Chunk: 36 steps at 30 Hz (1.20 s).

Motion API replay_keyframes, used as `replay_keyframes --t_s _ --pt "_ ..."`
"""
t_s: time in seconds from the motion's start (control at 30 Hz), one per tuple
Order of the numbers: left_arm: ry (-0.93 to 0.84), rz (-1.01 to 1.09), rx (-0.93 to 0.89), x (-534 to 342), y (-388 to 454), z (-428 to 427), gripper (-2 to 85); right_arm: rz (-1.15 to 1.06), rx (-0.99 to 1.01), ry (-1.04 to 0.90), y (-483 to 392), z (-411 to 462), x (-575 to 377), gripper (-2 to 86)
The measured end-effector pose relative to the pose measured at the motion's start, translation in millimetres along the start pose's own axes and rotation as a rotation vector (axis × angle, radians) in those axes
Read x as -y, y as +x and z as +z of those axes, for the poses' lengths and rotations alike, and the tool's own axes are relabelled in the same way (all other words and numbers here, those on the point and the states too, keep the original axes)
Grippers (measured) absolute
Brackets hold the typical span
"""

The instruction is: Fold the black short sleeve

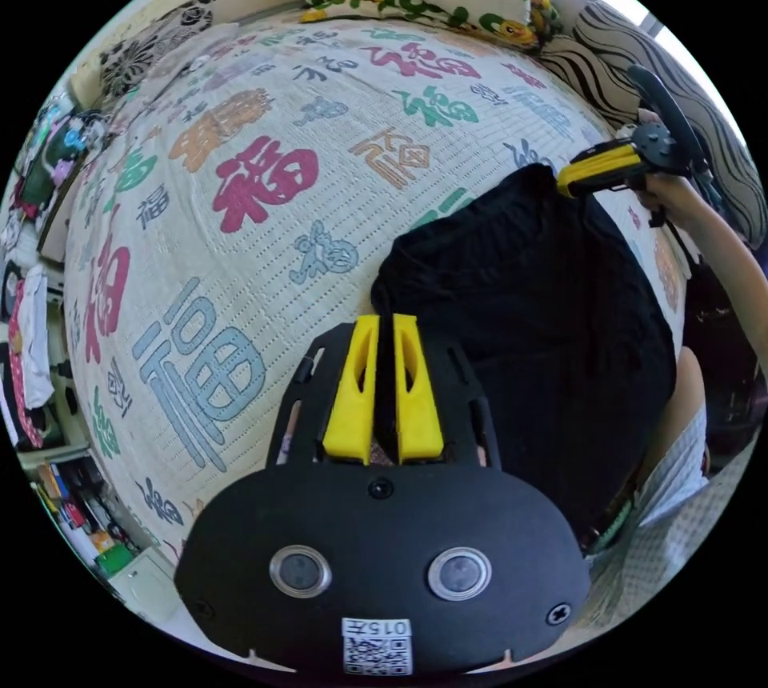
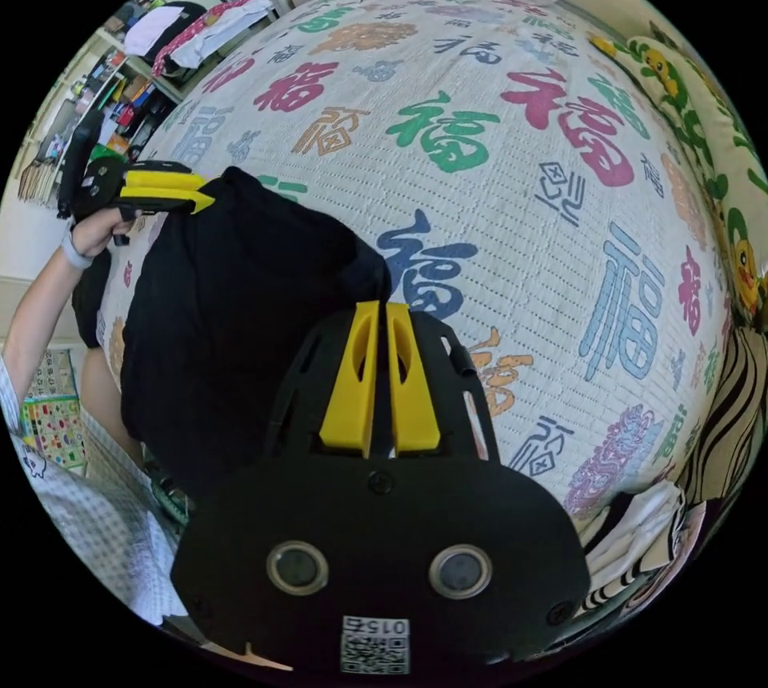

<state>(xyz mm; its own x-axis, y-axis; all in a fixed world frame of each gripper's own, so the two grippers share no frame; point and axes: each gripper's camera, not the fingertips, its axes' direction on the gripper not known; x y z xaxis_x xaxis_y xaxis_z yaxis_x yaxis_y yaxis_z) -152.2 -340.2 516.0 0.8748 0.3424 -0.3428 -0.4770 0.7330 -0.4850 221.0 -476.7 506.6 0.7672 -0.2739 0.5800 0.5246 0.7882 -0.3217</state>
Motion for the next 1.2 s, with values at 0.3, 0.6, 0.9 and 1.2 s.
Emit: replay_keyframes --t_s 0.3,0.6,0.9,1.2 --pt "0.134 -0.059 0.087 27 -13 -57 -0.2 0.136 -0.100 0.097 27 -79 -11 -0.9" --pt "0.443 -0.013 0.105 -22 7 -123 0.2 0.191 -0.042 0.366 25 -159 -87 -0.9" --pt "0.475 0.104 -0.017 -243 126 -103 0.0 0.082 0.149 0.321 -75 -143 -307 -0.9" --pt "0.324 -0.055 -0.096 -334 165 -47 -0.1 0.176 0.154 0.202 -128 -77 -398 -0.7"
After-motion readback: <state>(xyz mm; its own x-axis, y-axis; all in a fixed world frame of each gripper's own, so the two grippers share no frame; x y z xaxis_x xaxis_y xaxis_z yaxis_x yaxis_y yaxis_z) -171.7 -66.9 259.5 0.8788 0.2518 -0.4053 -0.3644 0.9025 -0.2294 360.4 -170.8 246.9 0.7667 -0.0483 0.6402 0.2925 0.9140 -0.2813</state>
